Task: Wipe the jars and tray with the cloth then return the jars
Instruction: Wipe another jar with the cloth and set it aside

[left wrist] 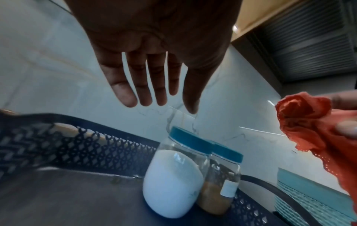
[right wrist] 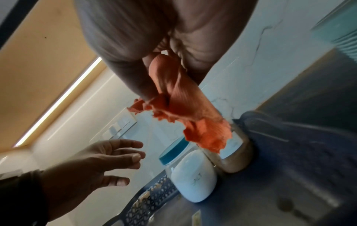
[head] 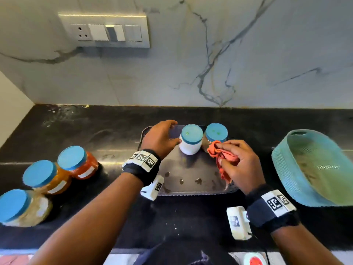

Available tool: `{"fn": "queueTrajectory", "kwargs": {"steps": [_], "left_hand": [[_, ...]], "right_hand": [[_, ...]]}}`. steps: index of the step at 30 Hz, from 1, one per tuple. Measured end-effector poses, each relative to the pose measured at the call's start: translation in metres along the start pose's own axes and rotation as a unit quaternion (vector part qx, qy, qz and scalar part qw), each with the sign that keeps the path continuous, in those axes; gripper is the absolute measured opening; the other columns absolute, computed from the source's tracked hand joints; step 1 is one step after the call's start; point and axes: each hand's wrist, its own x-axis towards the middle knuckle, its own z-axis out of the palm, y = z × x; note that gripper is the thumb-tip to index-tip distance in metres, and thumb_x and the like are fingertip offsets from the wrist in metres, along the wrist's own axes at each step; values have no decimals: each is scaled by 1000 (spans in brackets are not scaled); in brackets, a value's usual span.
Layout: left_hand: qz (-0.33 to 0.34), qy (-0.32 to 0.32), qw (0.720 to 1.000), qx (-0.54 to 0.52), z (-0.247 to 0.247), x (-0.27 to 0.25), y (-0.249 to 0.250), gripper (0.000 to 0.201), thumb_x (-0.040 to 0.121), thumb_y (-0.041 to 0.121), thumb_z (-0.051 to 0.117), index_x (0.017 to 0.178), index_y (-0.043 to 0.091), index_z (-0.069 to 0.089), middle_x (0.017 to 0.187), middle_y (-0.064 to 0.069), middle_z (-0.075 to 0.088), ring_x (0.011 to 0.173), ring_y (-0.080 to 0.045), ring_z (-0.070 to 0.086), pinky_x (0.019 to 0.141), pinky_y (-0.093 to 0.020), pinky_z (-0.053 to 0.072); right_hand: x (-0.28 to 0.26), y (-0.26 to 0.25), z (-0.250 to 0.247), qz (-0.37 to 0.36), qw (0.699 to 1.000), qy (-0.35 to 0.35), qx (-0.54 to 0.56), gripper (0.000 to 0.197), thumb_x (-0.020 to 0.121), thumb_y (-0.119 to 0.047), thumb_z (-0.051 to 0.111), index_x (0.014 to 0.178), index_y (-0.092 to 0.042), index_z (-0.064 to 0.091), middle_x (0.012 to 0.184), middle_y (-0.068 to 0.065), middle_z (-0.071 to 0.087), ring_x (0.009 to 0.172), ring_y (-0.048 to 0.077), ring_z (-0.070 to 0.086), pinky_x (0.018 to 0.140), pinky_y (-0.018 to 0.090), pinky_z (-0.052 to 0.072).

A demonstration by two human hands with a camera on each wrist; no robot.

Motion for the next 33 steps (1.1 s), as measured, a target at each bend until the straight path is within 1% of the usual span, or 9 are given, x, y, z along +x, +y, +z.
{"fn": "queueTrajectory", "kwargs": {"steps": [3, 5, 8, 12, 18, 22, 25, 28, 33], "left_hand": [[-8, -85, 996, 35, 20, 20, 9, 90, 70, 46, 89, 145, 17, 47, 140, -7, 58, 126, -25, 57, 105, -38, 47], [-1, -126, 989, 73, 31, 31, 12, 98, 66, 53, 89, 145, 17, 43, 141, -9, 55, 128, -28, 54, 105, -39, 46], [11, -154, 979, 134, 41, 46, 16, 103, 65, 59, 87, 146, 18, 39, 140, -9, 51, 127, -30, 53, 105, -44, 48], [-1, -173, 979, 111, 50, 61, 17, 93, 64, 57, 88, 136, 18, 45, 132, -8, 53, 118, -27, 57, 96, -38, 50], [3, -154, 985, 83, 39, 53, 11, 82, 65, 48, 89, 130, 17, 50, 125, -4, 55, 108, -22, 57, 86, -30, 47], [3, -127, 989, -70, 16, 28, 6, 85, 59, 39, 96, 127, 21, 49, 118, 1, 60, 106, -17, 60, 87, -25, 47], [1, -89, 968, -234, -1, 4, 12, 87, 50, 46, 92, 123, 29, 48, 117, 10, 63, 107, -6, 63, 92, -19, 52], [-16, -43, 936, -350, -6, -14, 22, 87, 52, 38, 94, 125, 33, 48, 116, 15, 65, 112, -3, 64, 94, -22, 54], [-8, -6, 920, -391, -9, -29, 32, 91, 55, 38, 98, 133, 30, 50, 123, 15, 65, 120, -10, 63, 99, -30, 54]], "right_hand": [[0, 7, -10, 37, 999, 9, -4, 54, 71, 11, 74, 115, -21, 76, 113, -4, 59, 104, 6, 61, 95, 15, 49], [3, 10, -14, 57, 998, 24, -15, 53, 73, 9, 74, 115, -23, 76, 110, -3, 59, 100, 7, 62, 93, 12, 47], [12, 16, -19, 67, 997, 44, -11, 47, 76, 6, 76, 116, -20, 75, 110, -2, 63, 100, 6, 63, 92, 4, 43], [25, 17, -22, 86, 995, 45, 22, 49, 79, 4, 76, 120, -21, 73, 113, -6, 67, 106, 2, 64, 92, 3, 43], [32, 14, -20, 105, 993, 29, 55, 43, 80, 1, 74, 116, -22, 70, 112, -9, 70, 105, 5, 66, 90, 16, 53], [42, -1, -13, 104, 988, 21, 112, 42, 80, 1, 75, 114, -23, 69, 112, -11, 71, 105, 5, 66, 88, 17, 54], [49, -17, 3, 103, 980, 15, 169, 41, 82, -3, 77, 116, -23, 70, 111, -12, 72, 106, 3, 67, 91, 20, 55], [49, -31, 20, 126, 964, 20, 232, 36, 85, -8, 77, 114, -27, 70, 111, -9, 72, 106, 9, 68, 91, 36, 60], [45, -44, 20, 117, 960, 34, 252, 36, 87, -7, 75, 115, -28, 71, 111, -8, 74, 109, 13, 68, 92, 45, 60]]}}
